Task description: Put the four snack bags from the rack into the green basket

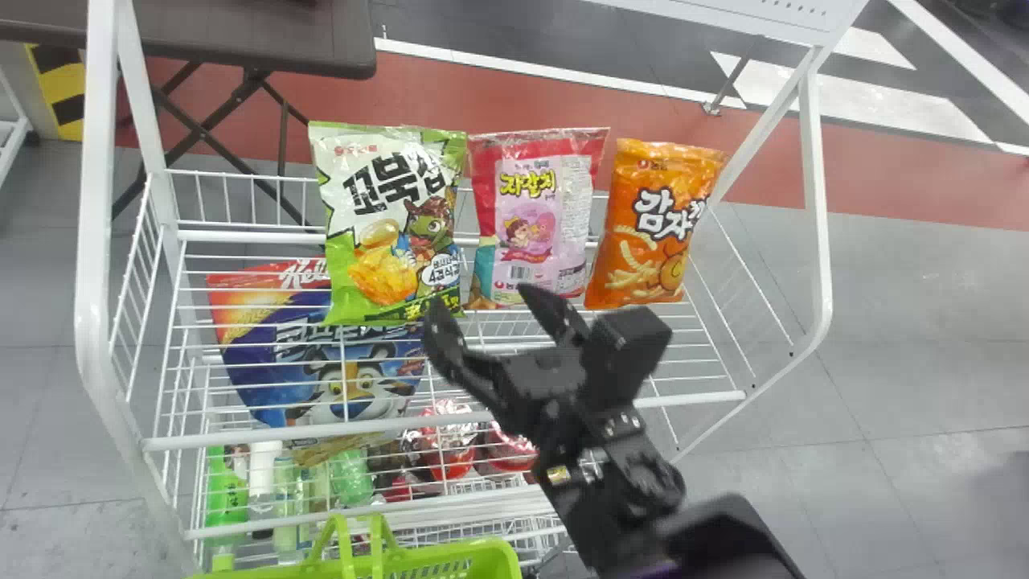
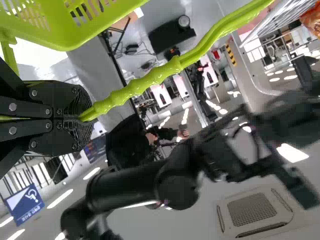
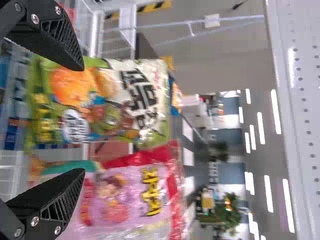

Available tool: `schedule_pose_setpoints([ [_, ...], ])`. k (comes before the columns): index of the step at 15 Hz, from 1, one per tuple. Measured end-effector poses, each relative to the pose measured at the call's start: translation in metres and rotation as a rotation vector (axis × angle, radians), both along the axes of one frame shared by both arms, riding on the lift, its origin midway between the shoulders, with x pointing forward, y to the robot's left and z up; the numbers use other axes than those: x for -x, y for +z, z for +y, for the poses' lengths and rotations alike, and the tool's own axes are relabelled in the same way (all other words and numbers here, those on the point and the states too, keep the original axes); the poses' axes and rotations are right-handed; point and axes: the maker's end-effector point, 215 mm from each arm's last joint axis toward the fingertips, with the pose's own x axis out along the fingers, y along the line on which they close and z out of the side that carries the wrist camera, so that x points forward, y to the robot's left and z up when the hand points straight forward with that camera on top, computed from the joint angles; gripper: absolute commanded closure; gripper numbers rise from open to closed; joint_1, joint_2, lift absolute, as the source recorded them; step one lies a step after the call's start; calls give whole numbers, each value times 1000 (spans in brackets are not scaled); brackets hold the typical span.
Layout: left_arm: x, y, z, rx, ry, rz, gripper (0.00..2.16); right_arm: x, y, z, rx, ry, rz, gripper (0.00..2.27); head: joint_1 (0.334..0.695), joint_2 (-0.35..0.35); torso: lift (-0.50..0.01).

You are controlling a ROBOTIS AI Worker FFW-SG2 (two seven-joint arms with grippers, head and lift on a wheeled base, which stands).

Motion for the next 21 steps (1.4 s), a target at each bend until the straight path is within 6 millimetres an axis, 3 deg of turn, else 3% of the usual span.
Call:
schedule_pose_setpoints([
  [2,1,0,-1,0,-5,-1,2132,-35,7,6,17,2,-32,97,695,-304,-6],
  [4,3,0,-1,-1,-10,-1,2132,-57,4,16,40,14,-30,97,695,-269,-6],
  [7,3,-1,1,-5,-11,-1,2132,-76,-23,20,102,-10,18,107,695,-253,-6],
  [9,2,-1,2,-9,-9,-2,2132,-89,-41,21,112,1,56,350,695,-241,-6],
  [10,1,-2,3,-9,-8,-3,2132,-91,-47,22,110,7,72,680,695,-238,-6],
  [12,1,-1,3,-10,-8,-2,2132,-92,-56,27,108,30,101,2013,695,-233,-6],
  [15,0,-1,2,-9,-10,-4,2132,-78,-66,30,102,52,158,2162,695,-228,-6],
  [19,0,0,-2,-7,-21,-8,2132,-62,-45,31,88,69,127,2165,695,-241,-6],
  [21,0,1,-3,-6,-23,-10,2132,-44,-25,36,71,94,94,2162,695,-241,-6],
])
